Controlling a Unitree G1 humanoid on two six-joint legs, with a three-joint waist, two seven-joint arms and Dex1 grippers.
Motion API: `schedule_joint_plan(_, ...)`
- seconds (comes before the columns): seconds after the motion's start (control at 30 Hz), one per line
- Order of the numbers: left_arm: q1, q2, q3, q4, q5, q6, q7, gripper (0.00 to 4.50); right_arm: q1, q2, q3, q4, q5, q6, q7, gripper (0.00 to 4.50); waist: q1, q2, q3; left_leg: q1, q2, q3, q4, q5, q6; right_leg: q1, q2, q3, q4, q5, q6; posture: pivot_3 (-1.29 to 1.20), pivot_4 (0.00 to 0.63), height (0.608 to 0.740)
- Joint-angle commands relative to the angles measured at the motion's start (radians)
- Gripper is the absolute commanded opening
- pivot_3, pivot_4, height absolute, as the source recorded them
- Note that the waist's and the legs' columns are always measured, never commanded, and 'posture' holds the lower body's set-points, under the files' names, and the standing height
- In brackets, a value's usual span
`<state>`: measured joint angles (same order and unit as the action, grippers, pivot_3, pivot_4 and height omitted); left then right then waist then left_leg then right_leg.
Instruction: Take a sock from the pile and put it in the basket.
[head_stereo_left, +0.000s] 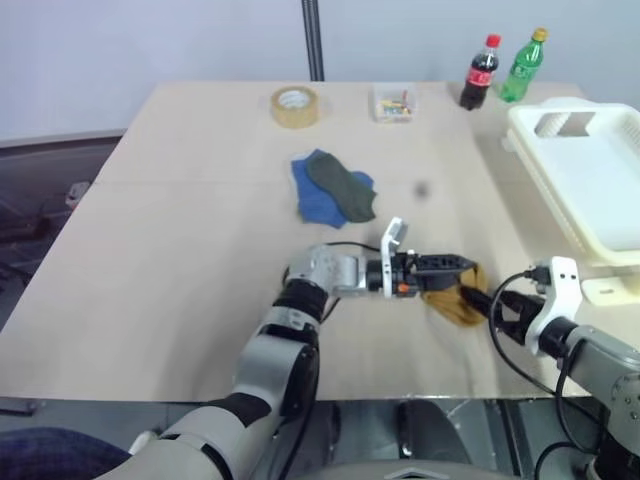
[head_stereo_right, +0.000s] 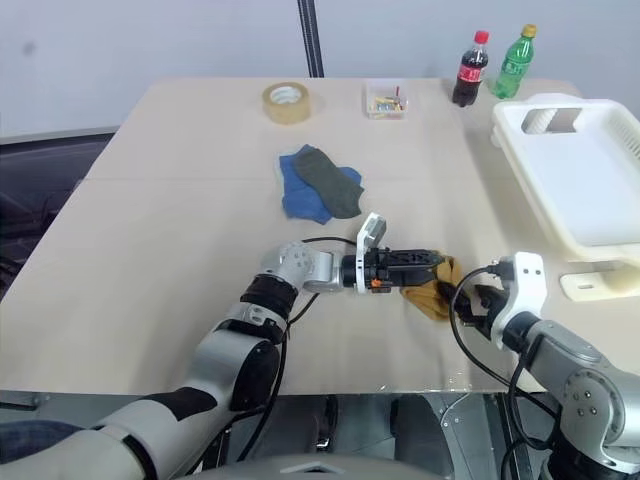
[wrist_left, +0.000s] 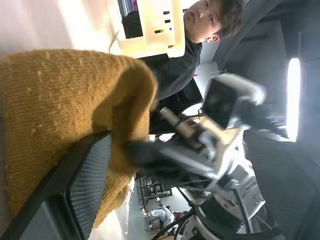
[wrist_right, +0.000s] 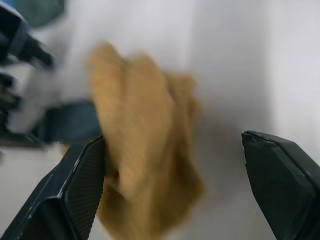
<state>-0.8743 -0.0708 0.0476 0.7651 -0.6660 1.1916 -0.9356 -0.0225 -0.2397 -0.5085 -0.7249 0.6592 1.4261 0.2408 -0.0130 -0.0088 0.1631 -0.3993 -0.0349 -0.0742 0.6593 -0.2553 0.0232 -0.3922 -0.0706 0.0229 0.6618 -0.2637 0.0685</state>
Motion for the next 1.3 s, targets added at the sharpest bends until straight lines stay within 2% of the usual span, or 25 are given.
schedule_joint_plan(0.03, 0.006, 0.001, 0.002, -0.024, 0.006, -0.010, -0.008, 4.50, 0.017, -0.003, -0.015, 0.004, 0.004, 0.056, -0.019, 4.36, 0.000, 0.000, 0.000, 0.000, 0.000, 0.000, 0.000, 0.000, 0.000, 0.000, 0.000, 0.000, 0.000, 0.000, 0.000, 0.00, 0.150, 0.738)
schedule_joint_plan(0.2, 0.009, 0.004, 0.002, -0.026, 0.010, -0.021, -0.011, 4.50, 0.013, 0.026, -0.025, 0.002, 0.054, 0.103, 0.005, 4.36, 0.000, 0.000, 0.000, 0.000, 0.000, 0.000, 0.000, 0.000, 0.000, 0.000, 0.000, 0.000, 0.000, 0.000, 0.000, 0.00, 0.150, 0.738)
schedule_joint_plan(0.23, 0.009, 0.003, 0.003, -0.026, 0.011, -0.022, -0.010, 4.50, 0.012, 0.046, -0.020, 0.005, 0.058, 0.109, 0.002, 4.13, 0.000, 0.000, 0.000, 0.000, 0.000, 0.000, 0.000, 0.000, 0.000, 0.000, 0.000, 0.000, 0.000, 0.000, 0.000, 0.00, 0.150, 0.738)
schedule_joint_plan(0.3, 0.009, 0.001, 0.003, -0.029, 0.011, -0.022, -0.010, 4.50, 0.008, 0.089, -0.006, 0.014, 0.058, 0.116, -0.012, 3.57, -0.003, 0.000, -0.001, 0.000, 0.000, 0.000, 0.000, 0.000, 0.000, 0.000, 0.000, 0.000, 0.000, 0.000, 0.000, 0.00, 0.150, 0.738)
schedule_joint_plan(0.53, 0.007, 0.002, 0.003, -0.030, 0.016, -0.028, -0.014, 4.50, -0.061, 0.238, -0.031, 0.065, 0.056, 0.128, -0.047, 0.30, -0.007, 0.000, -0.002, 0.002, 0.001, 0.001, 0.000, 0.000, 0.000, 0.000, 0.001, 0.000, 0.001, 0.000, 0.000, 0.00, 0.150, 0.738)
schedule_joint_plan(0.57, 0.006, 0.003, 0.005, -0.030, 0.015, -0.028, -0.013, 4.50, -0.072, 0.249, -0.041, 0.072, 0.056, 0.131, -0.048, 0.05, -0.007, 0.000, -0.002, 0.002, 0.001, 0.001, 0.000, 0.000, 0.000, 0.000, 0.001, 0.001, 0.001, 0.000, 0.000, 0.00, 0.150, 0.738)
schedule_joint_plan(0.77, 0.022, 0.019, -0.009, -0.079, 0.024, -0.065, -0.023, 4.50, -0.106, 0.235, -0.061, 0.096, 0.052, 0.126, -0.046, 0.05, -0.013, 0.000, -0.002, 0.002, 0.001, 0.001, 0.000, 0.000, 0.000, 0.000, 0.001, 0.001, 0.001, 0.000, 0.000, 0.00, 0.150, 0.738)
schedule_joint_plan(0.9, 0.161, 0.103, -0.214, -0.383, 0.210, -0.404, -0.055, 4.50, -0.129, 0.194, -0.088, 0.090, 0.072, 0.133, -0.030, 0.05, -0.020, 0.001, -0.002, 0.002, 0.001, 0.003, -0.002, 0.001, -0.001, -0.001, 0.001, 0.003, 0.001, 0.000, 0.000, 0.00, 0.150, 0.738)
schedule_joint_plan(0.97, 0.237, 0.152, -0.264, -0.490, 0.287, -0.572, -0.056, 4.50, -0.137, 0.157, -0.098, 0.097, 0.076, 0.132, -0.020, 0.05, -0.021, 0.001, -0.003, 0.002, 0.001, 0.005, -0.003, 0.002, -0.003, -0.002, 0.000, 0.005, 0.001, 0.000, -0.001, 0.00, 0.150, 0.738)
schedule_joint_plan(1.2, 0.447, 0.286, -0.309, -0.705, 0.417, -1.012, -0.082, 4.50, -0.195, 0.002, -0.093, 0.144, 0.100, 0.128, 0.038, 0.05, -0.001, 0.002, -0.002, 0.001, 0.002, 0.010, -0.007, 0.000, 0.000, -0.006, 0.000, 0.010, -0.001, 0.000, -0.001, 0.00, 0.150, 0.738)
schedule_joint_plan(1.3, 0.510, 0.313, -0.303, -0.775, 0.415, -1.109, -0.095, 4.50, -0.226, -0.075, -0.094, 0.167, 0.116, 0.127, 0.073, 0.05, 0.003, 0.002, -0.002, 0.001, 0.002, 0.011, -0.007, 0.000, 0.000, -0.006, -0.001, 0.010, -0.001, 0.000, -0.001, 0.00, 0.150, 0.738)
